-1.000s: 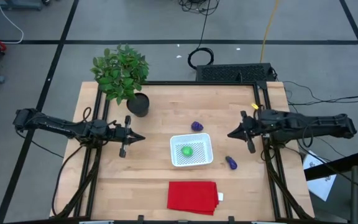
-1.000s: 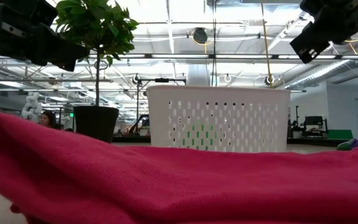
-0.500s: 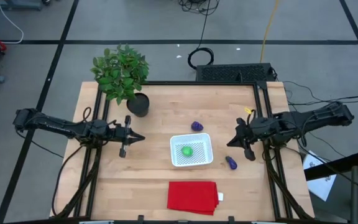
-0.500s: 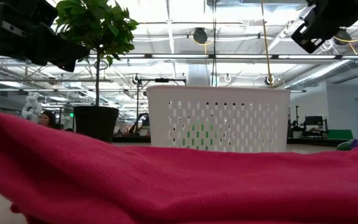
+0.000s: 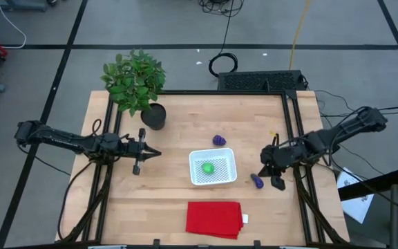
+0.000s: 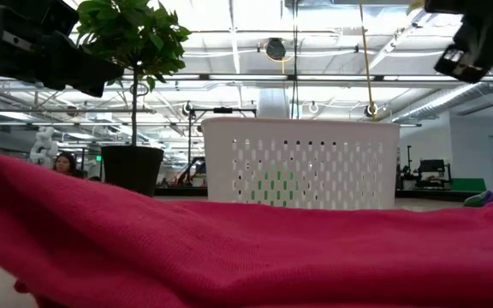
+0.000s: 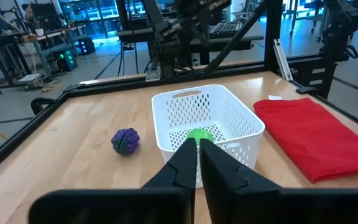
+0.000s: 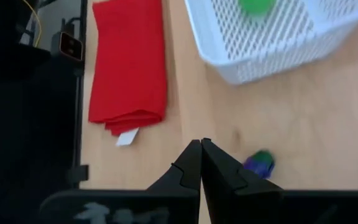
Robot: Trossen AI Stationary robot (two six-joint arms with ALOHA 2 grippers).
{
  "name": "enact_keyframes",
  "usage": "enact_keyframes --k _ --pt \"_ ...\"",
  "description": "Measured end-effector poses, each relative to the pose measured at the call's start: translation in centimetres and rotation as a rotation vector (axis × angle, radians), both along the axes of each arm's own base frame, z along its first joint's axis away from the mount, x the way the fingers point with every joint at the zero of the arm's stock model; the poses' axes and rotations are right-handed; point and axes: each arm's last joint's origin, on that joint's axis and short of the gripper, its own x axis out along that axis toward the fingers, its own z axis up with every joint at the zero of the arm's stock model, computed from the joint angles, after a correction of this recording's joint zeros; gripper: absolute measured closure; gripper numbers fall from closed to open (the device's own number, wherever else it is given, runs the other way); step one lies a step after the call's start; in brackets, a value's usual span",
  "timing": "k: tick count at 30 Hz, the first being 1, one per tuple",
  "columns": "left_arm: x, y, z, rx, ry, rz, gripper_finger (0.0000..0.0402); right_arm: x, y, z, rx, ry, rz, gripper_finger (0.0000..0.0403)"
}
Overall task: Pick and placing Produce into tupperware
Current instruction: Put the violet eggplant into the white bin
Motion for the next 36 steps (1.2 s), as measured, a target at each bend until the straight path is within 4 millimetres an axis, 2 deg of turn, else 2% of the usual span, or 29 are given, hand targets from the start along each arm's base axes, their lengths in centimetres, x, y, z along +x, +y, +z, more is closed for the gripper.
enact_keyframes --k 14,22,27,36 --pt "0.0 0.0 0.0 0.012 -0.001 0.000 0.0376 -0.2 0.1 -0.6 0.198 0.189 -0.308 0.0403" --pt "0.0 0.0 0.0 0.016 -0.001 -0.001 0.0376 0.9 0.9 -1.3 0.226 0.331 -0.314 0.0403" --pt "0.0 0.0 0.0 0.017 0.000 -0.001 0.0376 2.1 1.4 -0.6 0.178 0.403 -0.327 0.0403" --pt "0.0 0.0 -0.1 0.019 0.011 -0.001 0.0376 3.1 1.9 -1.7 0.096 0.554 -0.327 0.0403"
